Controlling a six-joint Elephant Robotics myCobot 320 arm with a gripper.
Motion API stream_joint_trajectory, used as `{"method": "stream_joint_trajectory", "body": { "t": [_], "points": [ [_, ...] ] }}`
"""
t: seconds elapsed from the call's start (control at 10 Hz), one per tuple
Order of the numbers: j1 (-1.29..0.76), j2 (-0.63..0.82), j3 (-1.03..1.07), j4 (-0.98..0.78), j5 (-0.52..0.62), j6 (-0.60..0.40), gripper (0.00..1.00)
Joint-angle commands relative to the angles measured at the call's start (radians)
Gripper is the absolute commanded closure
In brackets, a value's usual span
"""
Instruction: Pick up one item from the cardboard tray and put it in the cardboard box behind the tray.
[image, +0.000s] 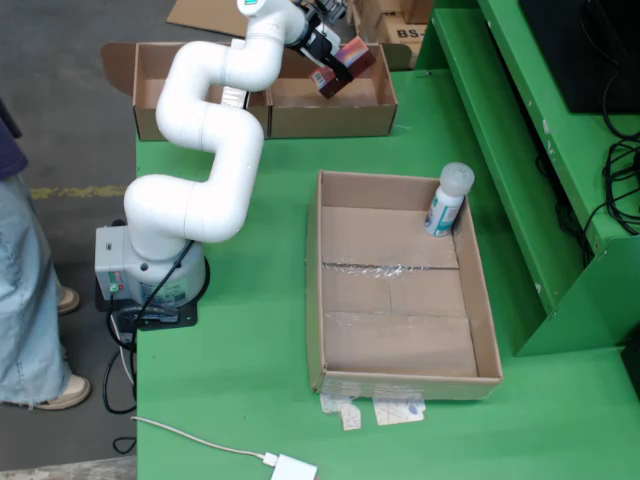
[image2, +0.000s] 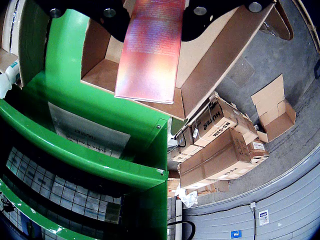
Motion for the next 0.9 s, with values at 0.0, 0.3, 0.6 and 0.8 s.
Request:
{"method": "stream_joint_trajectory", "body": {
  "t": [0.0,0.3,0.6,0.8],
  "points": [
    [-0.001,0.031,0.031,0.013,-0.013,0.006,1.0],
    [-0.001,0.031,0.031,0.013,-0.013,0.006,0.8],
    [-0.001,0.031,0.031,0.013,-0.013,0.006,0.5],
    [-0.001,0.031,0.031,0.013,-0.013,0.006,0.3]
  ]
}}
